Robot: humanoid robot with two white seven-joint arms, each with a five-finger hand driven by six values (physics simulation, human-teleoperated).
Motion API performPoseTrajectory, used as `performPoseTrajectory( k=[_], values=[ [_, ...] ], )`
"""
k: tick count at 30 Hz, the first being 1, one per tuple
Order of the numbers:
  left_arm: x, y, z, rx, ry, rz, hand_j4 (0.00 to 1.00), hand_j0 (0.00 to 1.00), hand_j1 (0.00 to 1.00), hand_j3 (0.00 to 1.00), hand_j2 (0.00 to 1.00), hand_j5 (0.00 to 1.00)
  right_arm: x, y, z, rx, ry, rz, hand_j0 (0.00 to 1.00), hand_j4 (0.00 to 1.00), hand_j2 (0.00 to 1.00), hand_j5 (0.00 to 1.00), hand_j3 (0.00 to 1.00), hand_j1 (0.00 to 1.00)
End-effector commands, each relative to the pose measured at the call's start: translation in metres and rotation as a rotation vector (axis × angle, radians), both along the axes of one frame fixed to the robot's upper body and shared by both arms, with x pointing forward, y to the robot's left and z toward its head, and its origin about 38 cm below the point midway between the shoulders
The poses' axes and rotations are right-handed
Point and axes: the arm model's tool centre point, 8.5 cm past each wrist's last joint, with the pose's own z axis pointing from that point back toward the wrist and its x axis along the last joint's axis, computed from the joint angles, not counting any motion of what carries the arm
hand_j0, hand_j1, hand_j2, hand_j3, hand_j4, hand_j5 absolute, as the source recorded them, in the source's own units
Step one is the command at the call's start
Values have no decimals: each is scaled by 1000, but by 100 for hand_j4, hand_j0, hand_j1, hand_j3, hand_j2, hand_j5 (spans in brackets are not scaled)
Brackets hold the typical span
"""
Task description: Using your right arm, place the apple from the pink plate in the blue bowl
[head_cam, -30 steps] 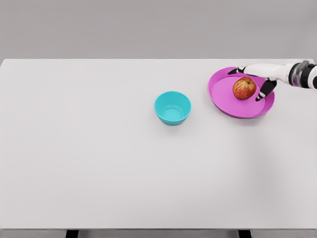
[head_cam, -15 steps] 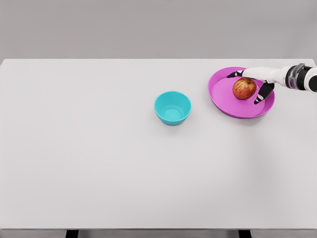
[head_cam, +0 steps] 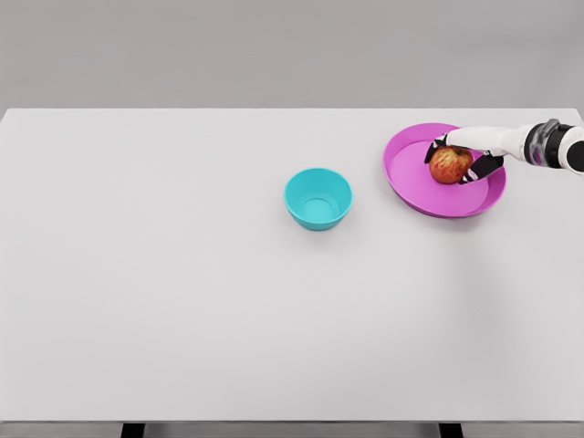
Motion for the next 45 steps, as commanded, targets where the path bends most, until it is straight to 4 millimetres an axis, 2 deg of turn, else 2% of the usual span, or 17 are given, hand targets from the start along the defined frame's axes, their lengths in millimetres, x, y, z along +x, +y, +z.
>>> performPoseTrajectory(
  k=[1,9,17,24,31,37,41,45],
  values=[
    [0,0,0,0,0,0,100,100,100,100,100,100,0,0,1,1,-2,2,52,52,52,52,52,52],
    [0,0,0,0,0,0,100,100,100,100,100,100,1,0,8,5,-21,12,52,52,52,52,52,52],
    [0,0,0,0,0,0,100,100,100,100,100,100,1,22,27,9,-76,86,52,52,52,52,52,52],
    [0,0,0,0,0,0,100,100,100,100,100,100,-5,35,52,-2,-142,160,52,52,52,52,52,52],
    [0,0,0,0,0,0,100,100,100,100,100,100,-16,61,70,-1,-210,321,52,52,52,52,52,52],
    [0,0,0,1,0,0,100,100,100,100,100,100,-37,105,91,7,-290,487,52,52,52,52,52,52],
    [0,0,0,0,0,0,100,100,100,100,100,100,-43,115,94,12,-306,530,52,52,52,52,52,52],
    [0,0,0,0,0,0,100,100,100,100,100,100,-57,137,95,24,-325,603,52,52,52,52,52,52]
  ],
)
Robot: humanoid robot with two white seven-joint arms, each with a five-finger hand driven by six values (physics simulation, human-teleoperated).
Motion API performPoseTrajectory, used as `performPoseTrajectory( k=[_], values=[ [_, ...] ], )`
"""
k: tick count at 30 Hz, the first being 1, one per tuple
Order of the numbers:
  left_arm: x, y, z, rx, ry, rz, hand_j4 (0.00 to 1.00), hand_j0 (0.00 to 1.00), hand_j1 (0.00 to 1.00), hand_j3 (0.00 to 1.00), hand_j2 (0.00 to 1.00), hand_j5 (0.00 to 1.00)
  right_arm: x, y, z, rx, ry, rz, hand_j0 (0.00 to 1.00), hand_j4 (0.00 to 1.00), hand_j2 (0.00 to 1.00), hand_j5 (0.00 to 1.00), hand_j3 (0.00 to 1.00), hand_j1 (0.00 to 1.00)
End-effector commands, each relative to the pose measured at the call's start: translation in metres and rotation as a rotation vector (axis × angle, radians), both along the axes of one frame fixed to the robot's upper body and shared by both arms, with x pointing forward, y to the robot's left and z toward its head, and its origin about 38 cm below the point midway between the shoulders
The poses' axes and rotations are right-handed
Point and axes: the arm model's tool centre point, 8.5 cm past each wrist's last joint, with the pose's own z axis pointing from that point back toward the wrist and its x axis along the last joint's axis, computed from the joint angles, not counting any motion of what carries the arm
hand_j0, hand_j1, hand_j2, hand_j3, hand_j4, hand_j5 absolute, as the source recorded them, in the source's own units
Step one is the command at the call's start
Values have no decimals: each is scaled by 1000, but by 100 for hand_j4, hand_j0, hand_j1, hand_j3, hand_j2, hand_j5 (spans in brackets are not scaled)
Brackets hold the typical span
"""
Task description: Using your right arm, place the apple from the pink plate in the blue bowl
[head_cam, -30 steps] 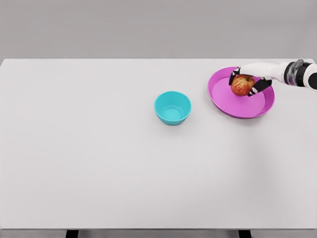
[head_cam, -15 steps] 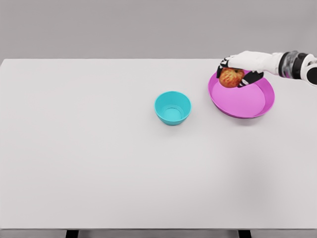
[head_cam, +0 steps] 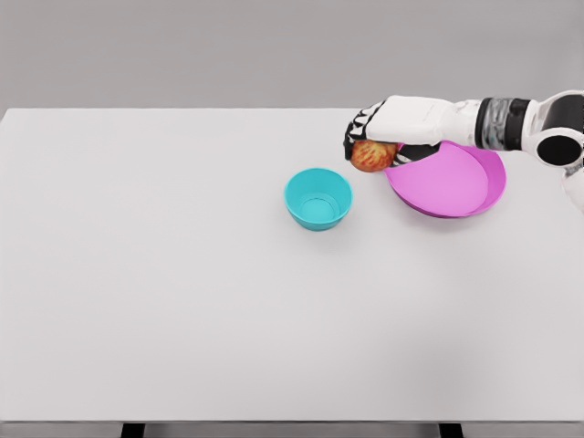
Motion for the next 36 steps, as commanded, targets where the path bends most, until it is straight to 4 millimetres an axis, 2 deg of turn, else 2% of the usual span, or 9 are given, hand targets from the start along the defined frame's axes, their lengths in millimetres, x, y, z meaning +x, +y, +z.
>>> performPoseTrajectory(
  k=[1,5,12,25,36],
  values=[
    [0,0,0,0,0,0,100,100,100,100,100,100,-7,12,7,12,-19,41,52,52,52,52,52,52],
    [0,0,0,0,0,0,100,100,100,100,100,100,-16,27,2,15,-15,86,52,52,52,52,52,52],
    [0,0,0,0,0,0,100,100,100,100,100,100,-18,56,-4,39,-5,133,53,53,53,53,53,53],
    [0,0,0,0,0,0,100,100,100,100,100,100,-11,62,-34,1,62,110,54,54,54,54,54,54],
    [0,0,0,0,0,0,100,100,100,100,100,100,-11,67,-35,2,65,117,55,55,55,55,55,55]
  ],
)
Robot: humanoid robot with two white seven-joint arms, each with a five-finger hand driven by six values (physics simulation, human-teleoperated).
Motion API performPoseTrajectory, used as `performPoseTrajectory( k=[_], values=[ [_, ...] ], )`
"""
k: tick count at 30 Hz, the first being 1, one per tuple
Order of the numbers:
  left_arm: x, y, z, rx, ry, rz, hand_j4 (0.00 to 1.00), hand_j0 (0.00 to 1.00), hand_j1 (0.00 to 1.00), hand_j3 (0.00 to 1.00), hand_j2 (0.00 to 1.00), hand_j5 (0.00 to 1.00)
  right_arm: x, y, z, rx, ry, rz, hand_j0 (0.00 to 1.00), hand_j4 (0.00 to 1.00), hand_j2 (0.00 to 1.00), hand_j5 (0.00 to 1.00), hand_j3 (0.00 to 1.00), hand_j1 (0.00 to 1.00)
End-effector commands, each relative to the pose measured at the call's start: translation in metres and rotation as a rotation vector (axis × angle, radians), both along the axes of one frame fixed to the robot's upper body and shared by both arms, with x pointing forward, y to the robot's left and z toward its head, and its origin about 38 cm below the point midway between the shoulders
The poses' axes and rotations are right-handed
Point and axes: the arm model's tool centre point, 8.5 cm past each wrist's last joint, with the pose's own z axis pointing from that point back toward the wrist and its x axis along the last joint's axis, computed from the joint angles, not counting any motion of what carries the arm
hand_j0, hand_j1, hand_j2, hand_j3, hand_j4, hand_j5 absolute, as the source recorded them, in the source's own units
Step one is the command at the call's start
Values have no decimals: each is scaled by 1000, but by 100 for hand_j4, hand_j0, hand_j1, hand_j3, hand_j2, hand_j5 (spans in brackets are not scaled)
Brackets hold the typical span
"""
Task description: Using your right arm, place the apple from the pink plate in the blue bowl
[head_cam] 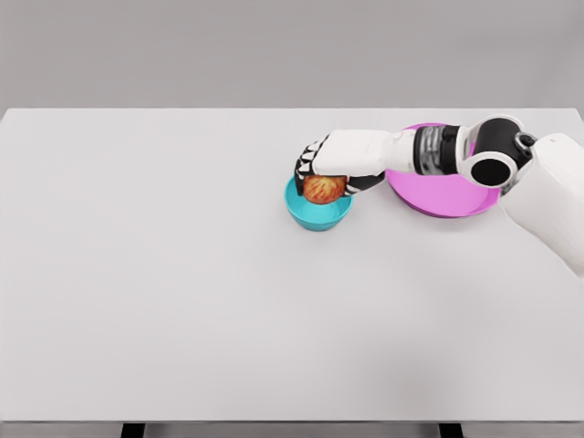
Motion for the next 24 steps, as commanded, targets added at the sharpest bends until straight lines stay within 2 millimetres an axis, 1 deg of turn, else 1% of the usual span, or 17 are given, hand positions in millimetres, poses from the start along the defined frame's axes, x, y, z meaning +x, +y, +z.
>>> performPoseTrajectory(
  k=[1,2,3,4,5,20,23,24],
  values=[
    [0,0,0,-1,0,0,100,100,100,100,100,100,0,1,0,8,6,-1,55,55,55,55,55,55],
    [0,0,0,-1,0,0,100,100,100,100,100,100,0,1,0,8,7,-2,55,55,55,55,55,55],
    [0,0,0,-1,0,0,100,100,100,100,100,100,0,1,0,8,7,-2,59,59,59,59,59,59],
    [0,0,0,-1,0,0,100,100,100,100,100,100,0,1,0,9,8,-3,77,77,77,77,77,77],
    [0,0,0,-1,0,0,100,100,100,100,100,100,0,1,0,9,8,-5,100,100,100,100,100,100],
    [0,0,0,-1,0,0,100,100,100,100,100,100,0,2,2,9,3,-2,100,100,100,100,100,100],
    [0,0,0,-1,0,0,100,100,100,100,100,100,1,-2,15,14,-27,7,100,100,100,100,100,100],
    [0,0,0,-1,0,0,100,100,100,100,100,100,2,-7,28,23,-53,6,100,100,100,100,100,100]
  ],
)
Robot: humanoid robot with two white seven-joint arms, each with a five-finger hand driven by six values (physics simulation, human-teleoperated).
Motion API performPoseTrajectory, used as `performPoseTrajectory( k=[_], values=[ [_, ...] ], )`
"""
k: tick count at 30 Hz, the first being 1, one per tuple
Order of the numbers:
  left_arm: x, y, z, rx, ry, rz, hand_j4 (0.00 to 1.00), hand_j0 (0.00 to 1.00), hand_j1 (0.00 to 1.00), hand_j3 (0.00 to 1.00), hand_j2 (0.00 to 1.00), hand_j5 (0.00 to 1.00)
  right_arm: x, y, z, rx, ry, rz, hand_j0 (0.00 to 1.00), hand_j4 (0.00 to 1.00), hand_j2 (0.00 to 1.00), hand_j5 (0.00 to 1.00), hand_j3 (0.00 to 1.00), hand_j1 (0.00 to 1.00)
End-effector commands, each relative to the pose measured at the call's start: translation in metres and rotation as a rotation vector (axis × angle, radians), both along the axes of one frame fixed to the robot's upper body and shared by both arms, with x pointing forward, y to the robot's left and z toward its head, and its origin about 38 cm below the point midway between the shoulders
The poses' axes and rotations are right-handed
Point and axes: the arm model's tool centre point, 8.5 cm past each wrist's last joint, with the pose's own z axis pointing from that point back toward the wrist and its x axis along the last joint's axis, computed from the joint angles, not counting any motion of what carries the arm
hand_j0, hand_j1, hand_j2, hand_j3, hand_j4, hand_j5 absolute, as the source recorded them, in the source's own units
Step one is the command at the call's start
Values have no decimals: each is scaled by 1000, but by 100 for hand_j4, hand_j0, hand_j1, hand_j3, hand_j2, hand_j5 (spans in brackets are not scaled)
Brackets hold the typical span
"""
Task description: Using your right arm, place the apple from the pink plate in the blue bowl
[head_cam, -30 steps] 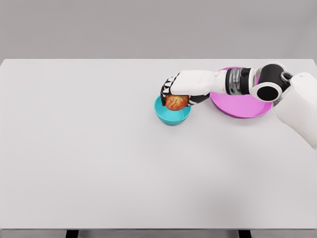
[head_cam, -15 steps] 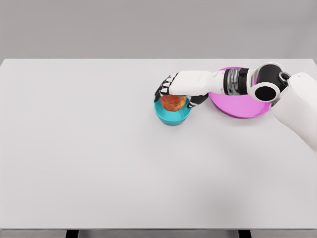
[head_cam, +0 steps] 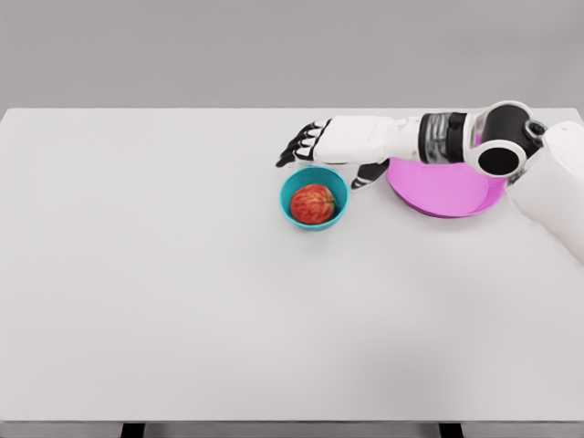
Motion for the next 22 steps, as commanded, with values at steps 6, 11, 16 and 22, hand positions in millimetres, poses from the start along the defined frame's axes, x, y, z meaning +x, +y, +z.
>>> performPoseTrajectory(
  k=[6,11,16,22],
  values=[
    [0,0,0,0,0,2,100,100,100,100,100,100,-11,-159,59,171,-133,-323,100,100,100,100,100,100],
    [0,0,0,0,0,0,100,100,100,100,100,100,-28,-211,43,277,-124,-468,100,100,100,100,100,100],
    [0,0,0,0,0,0,100,100,100,100,100,100,-33,-212,24,270,-84,-478,100,100,100,100,100,100],
    [9,-1,0,-9,-24,23,100,100,100,100,100,100,-36,-209,10,275,-56,-477,100,100,100,100,100,100]
  ],
)
